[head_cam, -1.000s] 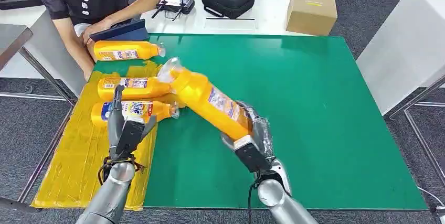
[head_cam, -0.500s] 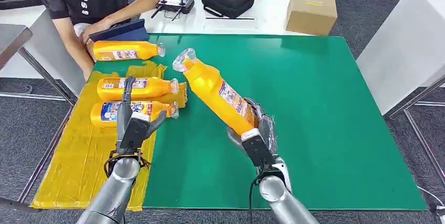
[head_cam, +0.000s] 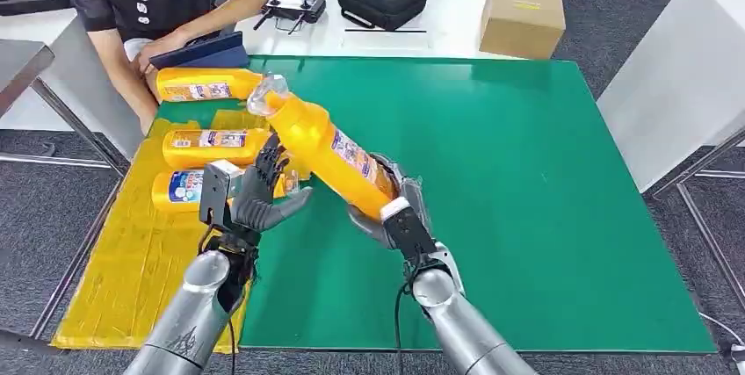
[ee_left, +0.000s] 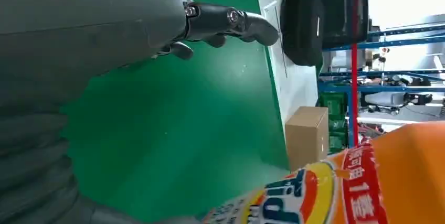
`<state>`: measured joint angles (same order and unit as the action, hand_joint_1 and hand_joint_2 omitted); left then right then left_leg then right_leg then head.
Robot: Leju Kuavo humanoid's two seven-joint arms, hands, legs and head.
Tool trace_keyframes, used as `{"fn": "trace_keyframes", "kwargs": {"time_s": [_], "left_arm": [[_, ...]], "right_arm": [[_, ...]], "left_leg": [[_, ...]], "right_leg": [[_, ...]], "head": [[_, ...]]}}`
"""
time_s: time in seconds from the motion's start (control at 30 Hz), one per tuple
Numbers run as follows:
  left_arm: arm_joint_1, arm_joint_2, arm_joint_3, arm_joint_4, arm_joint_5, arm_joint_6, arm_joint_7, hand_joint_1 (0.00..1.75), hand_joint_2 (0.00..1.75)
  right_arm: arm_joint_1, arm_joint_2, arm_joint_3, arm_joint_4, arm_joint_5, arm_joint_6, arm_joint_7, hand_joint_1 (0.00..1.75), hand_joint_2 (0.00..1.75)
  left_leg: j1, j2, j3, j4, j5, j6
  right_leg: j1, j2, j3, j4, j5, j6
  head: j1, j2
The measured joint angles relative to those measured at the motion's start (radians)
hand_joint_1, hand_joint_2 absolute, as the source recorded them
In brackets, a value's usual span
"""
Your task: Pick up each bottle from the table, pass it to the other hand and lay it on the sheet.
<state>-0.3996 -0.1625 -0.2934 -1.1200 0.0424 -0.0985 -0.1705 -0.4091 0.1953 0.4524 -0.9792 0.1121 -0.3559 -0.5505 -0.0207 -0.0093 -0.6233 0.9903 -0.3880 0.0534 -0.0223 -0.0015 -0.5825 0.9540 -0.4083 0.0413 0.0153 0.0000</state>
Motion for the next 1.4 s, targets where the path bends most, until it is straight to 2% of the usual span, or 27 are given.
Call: {"fn": "trace_keyframes", "kwargs": {"time_s": [0.27,0.57,0.87,1.17,1.4], "left_arm": [[-0.023,0.005,-0.026,-0.014,0.035,-0.026,0.04,0.0,1.75],[-0.023,0.008,-0.035,-0.03,0.045,-0.027,0.042,0.0,1.75],[-0.024,0.009,-0.037,-0.032,0.108,-0.077,0.053,0.0,1.75],[-0.026,0.009,-0.033,-0.028,0.272,-0.193,0.111,0.0,1.75],[-0.03,0.009,-0.033,-0.015,0.285,-0.202,0.119,0.0,1.75]], "right_arm": [[-0.078,0.045,0.01,0.119,0.002,0.003,-0.027,1.75,1.75],[-0.119,0.067,0.021,0.199,0.031,-0.013,-0.027,1.75,1.75],[-0.131,0.084,0.033,0.249,0.047,-0.028,-0.031,1.75,1.75],[-0.132,0.09,0.043,0.278,0.089,-0.1,-0.049,1.75,1.75],[-0.132,0.091,0.043,0.293,0.09,-0.108,-0.054,1.75,1.75]], "left_leg": [[0.0,0.0,0.0,0.0,0.0,0.0],[0.0,0.0,-0.001,0.0,0.0,0.0],[0.0,0.0,-0.001,0.0,0.0,0.0],[0.0,0.0,-0.001,0.0,0.0,0.0],[0.0,0.0,-0.001,0.0,0.0,0.0]], "right_leg": [[0.0,0.0,0.0,0.0,0.0,0.0],[0.0,0.0,0.0,0.0,0.0,0.0],[0.0,0.0,-0.001,0.0,0.0,0.0],[0.0,0.0,-0.001,0.0,0.0,0.0],[0.0,0.0,-0.001,0.0,0.0,0.0]], "head": [[0.001,0.0],[0.0,0.0],[0.0,0.0],[0.0,0.0],[0.0,0.0]]}}
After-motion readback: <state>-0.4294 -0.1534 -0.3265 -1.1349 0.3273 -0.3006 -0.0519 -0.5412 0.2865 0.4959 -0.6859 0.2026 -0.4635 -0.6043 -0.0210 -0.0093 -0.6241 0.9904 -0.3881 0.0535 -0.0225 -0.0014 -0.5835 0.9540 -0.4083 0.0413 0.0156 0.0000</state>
